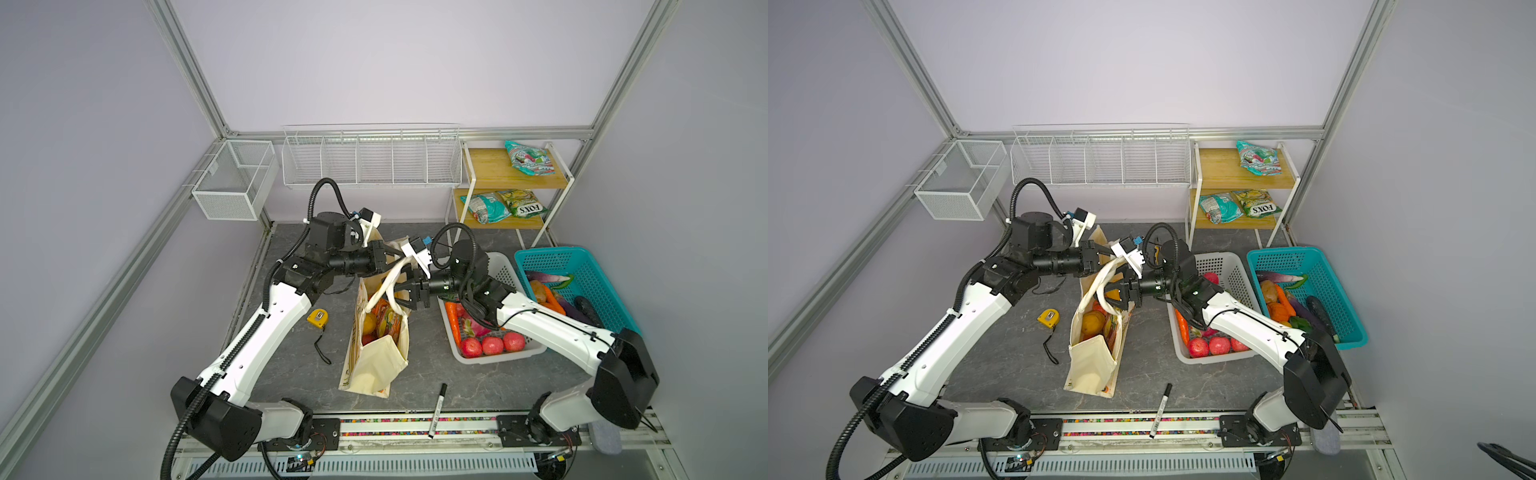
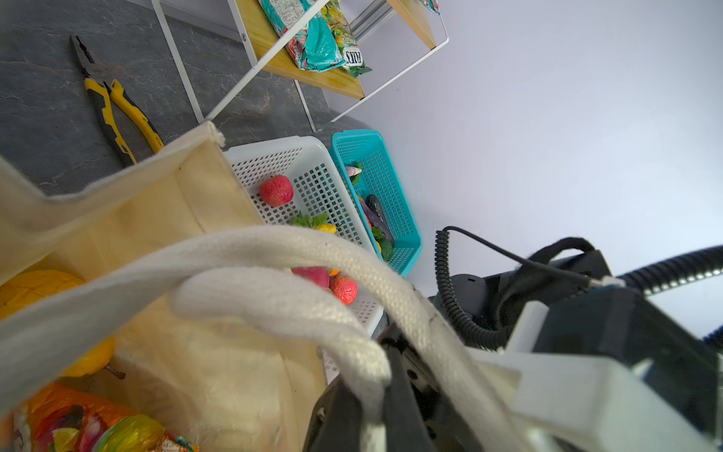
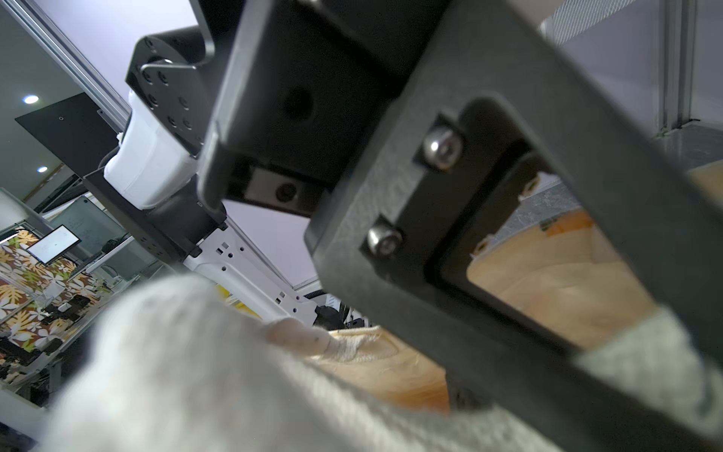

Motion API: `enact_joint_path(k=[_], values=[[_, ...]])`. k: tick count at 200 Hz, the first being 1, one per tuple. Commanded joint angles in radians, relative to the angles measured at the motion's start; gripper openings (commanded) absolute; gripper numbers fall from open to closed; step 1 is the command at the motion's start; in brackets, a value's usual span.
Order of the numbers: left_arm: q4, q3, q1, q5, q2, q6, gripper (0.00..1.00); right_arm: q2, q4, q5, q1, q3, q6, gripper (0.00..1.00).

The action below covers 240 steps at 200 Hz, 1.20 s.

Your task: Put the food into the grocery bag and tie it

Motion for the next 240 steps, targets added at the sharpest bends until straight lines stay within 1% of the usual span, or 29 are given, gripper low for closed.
enact_joint_path(k=[1,33,77,124,195,240], values=[[0.012,-0.021,-0.003,-0.009,-0.003,-0.005,0.0,-0.024,0.161,-0.022,0.015,-0.011,0.045,0.7],[0.016,-0.021,-0.003,-0.015,-0.01,-0.006,0.0,-0.05,0.222,-0.003,-0.007,-0.036,0.087,0.72],[0.031,-0.03,-0.004,-0.022,-0.018,-0.015,0.0,-0.061,0.404,0.033,-0.044,-0.083,0.218,0.75],[0.068,-0.034,-0.004,-0.024,-0.027,-0.035,0.0,-0.044,0.559,0.053,-0.058,-0.077,0.335,0.78],[0.173,-0.014,-0.004,0.008,-0.04,-0.1,0.0,-0.011,0.661,0.102,-0.061,-0.049,0.399,0.81],[0.192,-0.031,-0.003,-0.039,-0.051,-0.099,0.0,0.056,0.735,0.105,-0.04,-0.01,0.446,0.84]])
